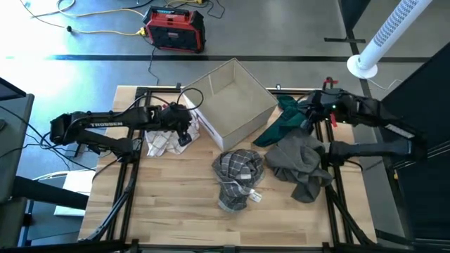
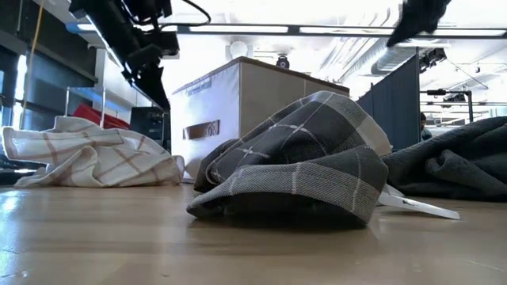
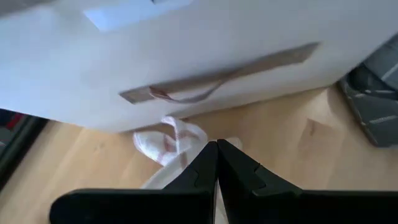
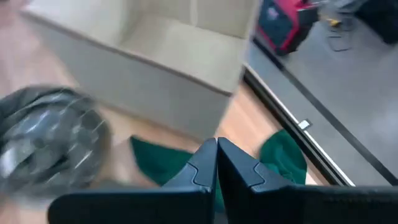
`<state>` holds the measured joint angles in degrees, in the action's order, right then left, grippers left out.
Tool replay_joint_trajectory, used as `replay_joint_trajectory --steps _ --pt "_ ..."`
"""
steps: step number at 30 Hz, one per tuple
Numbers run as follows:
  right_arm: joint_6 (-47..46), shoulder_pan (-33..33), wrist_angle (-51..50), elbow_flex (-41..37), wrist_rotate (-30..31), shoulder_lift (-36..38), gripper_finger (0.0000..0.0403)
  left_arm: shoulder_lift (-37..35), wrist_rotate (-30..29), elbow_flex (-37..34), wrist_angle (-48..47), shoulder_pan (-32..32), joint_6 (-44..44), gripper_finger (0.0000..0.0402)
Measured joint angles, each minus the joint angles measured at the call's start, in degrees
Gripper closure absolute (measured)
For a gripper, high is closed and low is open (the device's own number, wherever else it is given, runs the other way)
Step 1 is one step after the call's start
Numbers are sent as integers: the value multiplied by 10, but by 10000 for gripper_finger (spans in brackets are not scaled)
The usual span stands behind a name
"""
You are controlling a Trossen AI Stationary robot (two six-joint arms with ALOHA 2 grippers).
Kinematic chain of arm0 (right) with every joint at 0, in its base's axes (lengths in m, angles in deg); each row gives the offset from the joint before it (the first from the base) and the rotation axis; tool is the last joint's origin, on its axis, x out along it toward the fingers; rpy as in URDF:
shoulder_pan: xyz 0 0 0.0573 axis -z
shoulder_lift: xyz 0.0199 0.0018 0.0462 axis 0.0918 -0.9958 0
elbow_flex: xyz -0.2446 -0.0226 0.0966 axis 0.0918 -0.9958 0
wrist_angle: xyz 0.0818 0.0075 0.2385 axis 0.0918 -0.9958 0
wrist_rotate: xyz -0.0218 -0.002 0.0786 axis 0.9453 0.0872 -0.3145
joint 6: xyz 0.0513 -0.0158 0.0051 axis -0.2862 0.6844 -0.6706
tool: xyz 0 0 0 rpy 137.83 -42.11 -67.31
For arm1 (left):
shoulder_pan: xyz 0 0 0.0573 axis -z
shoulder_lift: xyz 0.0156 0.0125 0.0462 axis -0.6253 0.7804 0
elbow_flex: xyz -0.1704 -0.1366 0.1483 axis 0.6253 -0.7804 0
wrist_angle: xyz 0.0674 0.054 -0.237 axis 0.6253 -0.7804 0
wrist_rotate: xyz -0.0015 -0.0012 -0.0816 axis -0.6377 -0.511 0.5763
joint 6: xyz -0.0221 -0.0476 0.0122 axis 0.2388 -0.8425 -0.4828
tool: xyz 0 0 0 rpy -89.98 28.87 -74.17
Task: Fold towel
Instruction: Move the white laundry bin to the top center of the table
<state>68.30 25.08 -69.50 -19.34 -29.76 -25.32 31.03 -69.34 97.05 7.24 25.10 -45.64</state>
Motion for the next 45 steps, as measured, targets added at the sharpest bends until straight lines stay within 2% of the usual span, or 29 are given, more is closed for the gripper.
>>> replay_joint_trajectory --steps 4,10,14,19,32,39,45 --pt "40 79 128 -109 -37 12 403 0 -1 -2 24 -13 7 401" --pt "61 193 356 -207 -96 -42 403 1 -19 -2 32 -35 21 402" --pt "58 229 423 -213 -210 -101 403 2 -22 -2 54 -59 48 402" --pt "44 217 430 -213 -286 -167 403 8 -8 -2 126 -104 99 402" --pt "-30 88 369 -213 -271 -116 403 134 53 -2 261 -176 165 402" --pt "-25 51 375 -213 -186 -101 403 128 1 -2 334 -185 193 401" --pt "-16 50 421 -213 -189 -125 403 115 -7 -2 337 -205 198 401"
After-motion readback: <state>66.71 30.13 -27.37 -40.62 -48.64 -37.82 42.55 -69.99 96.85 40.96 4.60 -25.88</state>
